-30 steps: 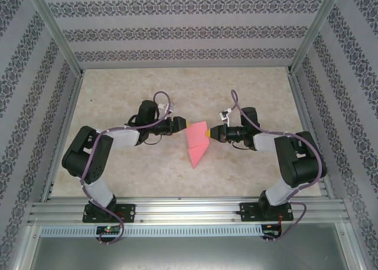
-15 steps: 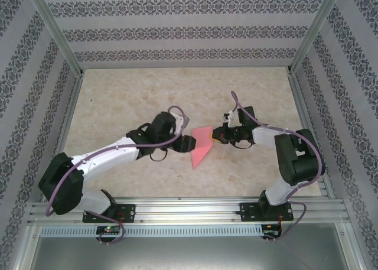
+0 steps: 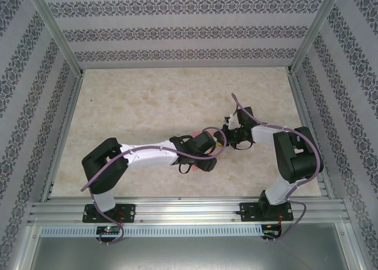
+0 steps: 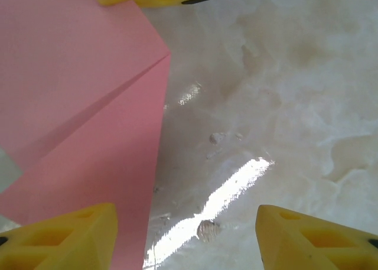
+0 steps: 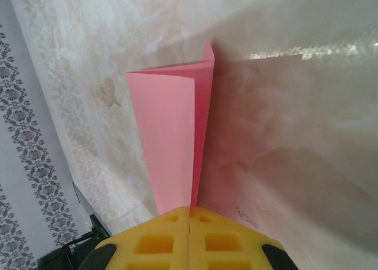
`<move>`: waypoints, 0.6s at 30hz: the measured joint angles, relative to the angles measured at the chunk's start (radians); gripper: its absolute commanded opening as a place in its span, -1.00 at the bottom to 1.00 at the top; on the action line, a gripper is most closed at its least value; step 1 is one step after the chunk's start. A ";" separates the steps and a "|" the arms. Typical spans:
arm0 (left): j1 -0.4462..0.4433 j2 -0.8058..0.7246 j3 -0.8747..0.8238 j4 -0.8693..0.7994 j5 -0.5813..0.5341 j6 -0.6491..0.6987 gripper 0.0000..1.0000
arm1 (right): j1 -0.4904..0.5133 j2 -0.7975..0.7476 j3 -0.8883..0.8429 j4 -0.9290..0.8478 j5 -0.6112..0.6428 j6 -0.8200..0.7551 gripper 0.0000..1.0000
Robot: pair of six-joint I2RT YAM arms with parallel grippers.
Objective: Fold a paper plane with a square sheet of paper (fold left side to right side)
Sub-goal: Fold the wing for the fifth time at the center of the table.
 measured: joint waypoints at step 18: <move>-0.032 0.130 0.090 -0.135 -0.151 0.017 0.08 | 0.000 0.020 0.018 -0.016 0.002 -0.001 -0.95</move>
